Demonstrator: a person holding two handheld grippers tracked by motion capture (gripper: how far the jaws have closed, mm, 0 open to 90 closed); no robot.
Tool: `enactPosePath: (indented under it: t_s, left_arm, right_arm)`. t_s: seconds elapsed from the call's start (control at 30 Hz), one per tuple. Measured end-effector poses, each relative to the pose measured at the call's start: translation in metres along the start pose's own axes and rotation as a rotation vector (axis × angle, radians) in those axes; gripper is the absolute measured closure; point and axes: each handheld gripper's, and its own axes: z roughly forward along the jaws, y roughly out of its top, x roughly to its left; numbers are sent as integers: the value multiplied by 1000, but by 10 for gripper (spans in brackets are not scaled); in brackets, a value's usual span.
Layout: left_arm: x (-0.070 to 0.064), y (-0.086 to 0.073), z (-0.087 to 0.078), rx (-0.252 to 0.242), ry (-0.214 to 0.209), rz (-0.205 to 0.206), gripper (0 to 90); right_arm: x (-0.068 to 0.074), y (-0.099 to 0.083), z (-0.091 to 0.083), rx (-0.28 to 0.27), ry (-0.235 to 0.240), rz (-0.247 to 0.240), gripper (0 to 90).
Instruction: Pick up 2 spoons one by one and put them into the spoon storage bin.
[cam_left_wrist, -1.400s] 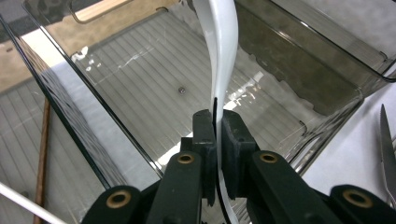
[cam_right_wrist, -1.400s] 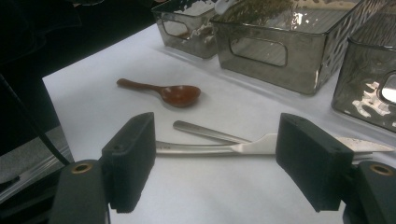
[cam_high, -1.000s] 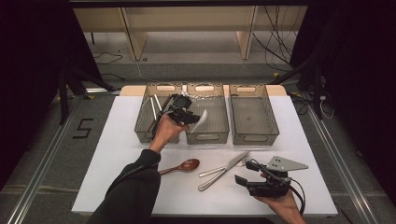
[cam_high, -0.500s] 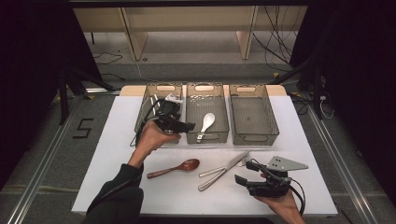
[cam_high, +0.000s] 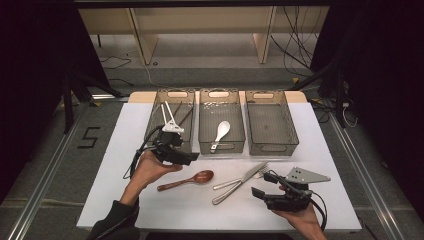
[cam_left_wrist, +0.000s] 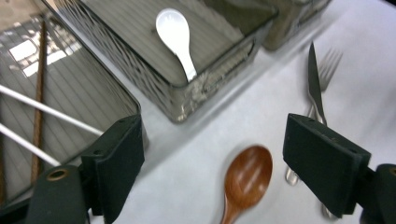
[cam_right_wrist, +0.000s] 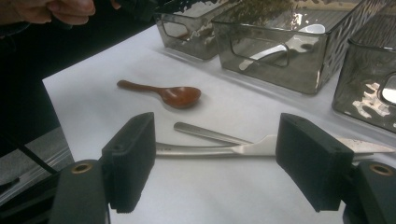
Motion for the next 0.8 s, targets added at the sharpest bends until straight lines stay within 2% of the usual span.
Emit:
enactPosePath:
  t_s: [0.17, 0.27, 0.33, 0.57, 0.7, 0.8]
  left_arm:
    - [-1, -7, -1, 41, 2, 24, 191]
    - [1, -13, -1, 83, 1, 37, 187]
    - [2, -18, 1, 120, 4, 46, 187]
    - [0, -31, 17, 271, 19, 114, 207]
    - [0, -33, 20, 298, 9, 114, 213]
    - [-1, -34, 22, 300, 11, 119, 213]
  right_arm:
    - [1, 0, -1, -3, -1, -4, 296]
    - [1, 0, -1, -3, 0, -2, 296]
    - [0, 0, -1, -2, 0, 0, 296]
    - [2, 0, 1, 5, 2, -5, 296]
    - [2, 0, 0, 5, 4, -5, 296]
    - [1, 0, 0, 4, 5, -7, 296]
